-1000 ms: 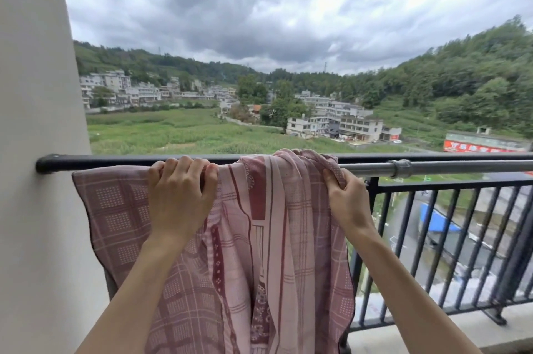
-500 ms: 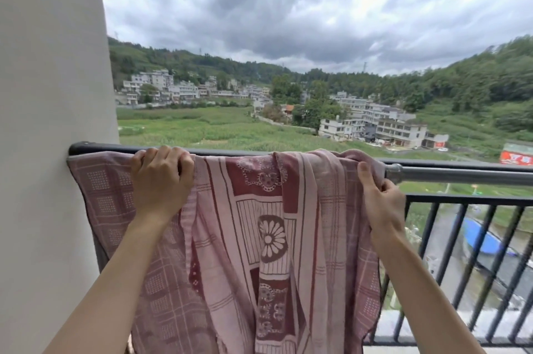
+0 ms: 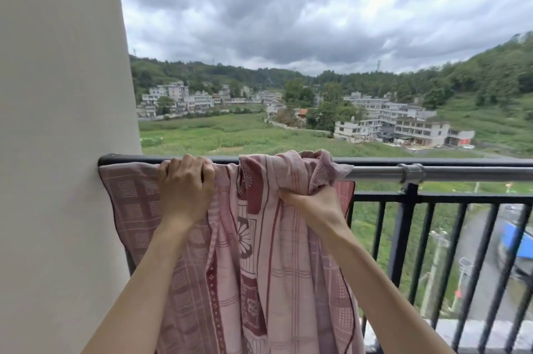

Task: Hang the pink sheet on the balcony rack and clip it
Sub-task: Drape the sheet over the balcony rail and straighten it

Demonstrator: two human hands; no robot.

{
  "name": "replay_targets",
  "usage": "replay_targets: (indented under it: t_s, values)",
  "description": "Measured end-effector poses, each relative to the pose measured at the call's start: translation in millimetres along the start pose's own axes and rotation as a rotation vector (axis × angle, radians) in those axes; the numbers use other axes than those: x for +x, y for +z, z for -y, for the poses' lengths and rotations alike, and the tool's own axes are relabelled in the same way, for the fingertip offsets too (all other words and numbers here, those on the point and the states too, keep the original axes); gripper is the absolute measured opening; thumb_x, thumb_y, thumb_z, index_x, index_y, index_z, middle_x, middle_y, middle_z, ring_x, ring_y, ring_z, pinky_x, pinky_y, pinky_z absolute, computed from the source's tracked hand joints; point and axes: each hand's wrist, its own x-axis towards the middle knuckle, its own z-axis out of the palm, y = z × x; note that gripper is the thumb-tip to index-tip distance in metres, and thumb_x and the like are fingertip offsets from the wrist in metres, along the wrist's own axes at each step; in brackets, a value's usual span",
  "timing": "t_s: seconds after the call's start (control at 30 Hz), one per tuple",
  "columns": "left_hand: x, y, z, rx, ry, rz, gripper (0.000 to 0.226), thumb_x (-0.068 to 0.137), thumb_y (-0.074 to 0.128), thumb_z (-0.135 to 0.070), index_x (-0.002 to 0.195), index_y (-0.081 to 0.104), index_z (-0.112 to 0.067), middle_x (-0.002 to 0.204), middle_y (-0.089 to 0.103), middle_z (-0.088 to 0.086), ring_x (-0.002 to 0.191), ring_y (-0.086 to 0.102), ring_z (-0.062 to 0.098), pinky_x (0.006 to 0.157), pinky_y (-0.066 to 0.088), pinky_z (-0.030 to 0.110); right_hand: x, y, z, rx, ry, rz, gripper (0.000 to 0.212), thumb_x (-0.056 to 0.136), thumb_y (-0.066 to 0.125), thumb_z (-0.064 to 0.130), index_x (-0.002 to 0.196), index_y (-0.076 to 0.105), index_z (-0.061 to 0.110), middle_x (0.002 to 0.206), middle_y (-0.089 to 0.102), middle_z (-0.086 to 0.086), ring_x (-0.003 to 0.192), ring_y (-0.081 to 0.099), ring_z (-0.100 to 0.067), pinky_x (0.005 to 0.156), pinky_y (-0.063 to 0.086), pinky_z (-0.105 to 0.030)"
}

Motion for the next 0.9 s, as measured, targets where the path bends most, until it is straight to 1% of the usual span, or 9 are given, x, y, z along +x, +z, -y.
replay_targets:
  t_s: [0.07, 0.13, 0.27, 0.4, 0.5, 0.6, 0.67, 0.8, 0.9]
  values:
    - [0.5, -0.2, 3.2, -0.02, 0.025, 0.013, 0.056, 0.084, 0.013, -0.041, 0.092, 0.061, -0.015, 0.097, 0.061, 0.009, 0.094, 0.049, 0.028, 0.094, 0.024, 0.038, 4.8, 0.5, 0.6, 0.146, 0.1, 0.037, 0.01, 0.075, 0.072, 0.011, 0.082, 0.067, 0.016, 0.08, 0.07, -0.002, 0.075, 0.067, -0.015, 0.073, 0.057, -0.03]
    - [0.5, -0.4, 4.8, -0.037, 0.041, 0.036, 0.058, 0.084, 0.01, -0.043, 0.095, 0.06, -0.016, 0.1, 0.06, 0.007, 0.097, 0.048, 0.027, 0.095, 0.021, 0.036, 10.0, -2.2, -2.5, 0.222, 0.187, 0.078, 0.015, 0.075, 0.07, 0.007, 0.089, 0.067, 0.011, 0.083, 0.072, -0.01, 0.074, 0.07, -0.023, 0.07, 0.057, -0.033]
    - [1.6, -0.8, 8.5, -0.065, 0.057, 0.069, 0.059, 0.083, 0.006, -0.045, 0.099, 0.058, -0.021, 0.104, 0.056, 0.003, 0.102, 0.044, 0.023, 0.097, 0.017, 0.034, 10.9, 1.3, -5.7, 0.31, 0.254, 0.125, 0.026, 0.08, 0.065, 0.01, 0.105, 0.065, 0.004, 0.088, 0.073, -0.013, 0.072, 0.071, -0.021, 0.062, 0.058, -0.029]
    - [0.1, -1.0, 10.7, -0.063, 0.06, 0.064, 0.061, 0.084, 0.006, -0.046, 0.101, 0.058, -0.02, 0.104, 0.056, 0.005, 0.102, 0.045, 0.024, 0.098, 0.018, 0.035, 5.4, 0.2, 0.5, 0.379, 0.208, 0.207, 0.023, 0.083, 0.066, 0.021, 0.099, 0.068, 0.004, 0.081, 0.074, -0.011, 0.071, 0.072, -0.021, 0.064, 0.059, -0.028]
    - [-0.1, -1.6, 8.7, -0.055, 0.068, 0.063, 0.061, 0.084, 0.006, -0.046, 0.101, 0.059, -0.018, 0.104, 0.057, 0.006, 0.102, 0.045, 0.025, 0.097, 0.018, 0.035, 0.6, -5.5, 6.4, 0.217, 0.176, 0.297, 0.032, 0.074, 0.073, 0.033, 0.096, 0.07, 0.01, 0.082, 0.075, -0.009, 0.074, 0.072, -0.021, 0.068, 0.058, -0.029]
    - [-1.1, -2.9, 9.5, -0.056, 0.07, 0.061, 0.061, 0.084, 0.007, -0.046, 0.102, 0.059, -0.018, 0.104, 0.057, 0.006, 0.101, 0.046, 0.026, 0.097, 0.018, 0.035, 2.1, -7.1, 11.6, 0.196, 0.165, 0.261, 0.02, 0.074, 0.075, 0.012, 0.092, 0.07, 0.006, 0.073, 0.074, -0.01, 0.062, 0.07, -0.02, 0.057, 0.058, -0.027]
    - [-2.5, -3.5, 10.9, -0.052, 0.077, 0.062, 0.06, 0.085, 0.007, -0.046, 0.102, 0.058, -0.019, 0.104, 0.057, 0.005, 0.101, 0.046, 0.025, 0.097, 0.019, 0.035, 11.0, -17.5, 16.2, 0.276, 0.156, 0.162, 0.013, 0.075, 0.069, 0.001, 0.088, 0.07, 0.003, 0.069, 0.072, -0.013, 0.056, 0.068, -0.022, 0.057, 0.058, -0.029]
    - [-1.2, -3.7, 8.7, -0.05, 0.066, 0.066, 0.058, 0.086, 0.006, -0.048, 0.098, 0.056, -0.021, 0.101, 0.057, 0.004, 0.099, 0.046, 0.025, 0.096, 0.019, 0.034, 33.8, -55.4, 21.1, 0.476, 0.083, 0.129, 0.018, 0.081, 0.055, -0.003, 0.091, 0.067, 0.006, 0.084, 0.066, -0.017, 0.063, 0.066, -0.024, 0.056, 0.056, -0.03]
    - [-2.2, -3.6, 8.8, -0.028, 0.066, 0.045, 0.053, 0.088, 0.01, -0.045, 0.096, 0.056, -0.019, 0.099, 0.058, 0.005, 0.098, 0.048, 0.027, 0.095, 0.021, 0.036, 42.4, -82.3, 17.2, 0.555, 0.044, 0.056, 0.021, 0.085, 0.048, -0.005, 0.092, 0.063, 0.009, 0.076, 0.07, -0.009, 0.059, 0.068, -0.019, 0.052, 0.054, -0.026]
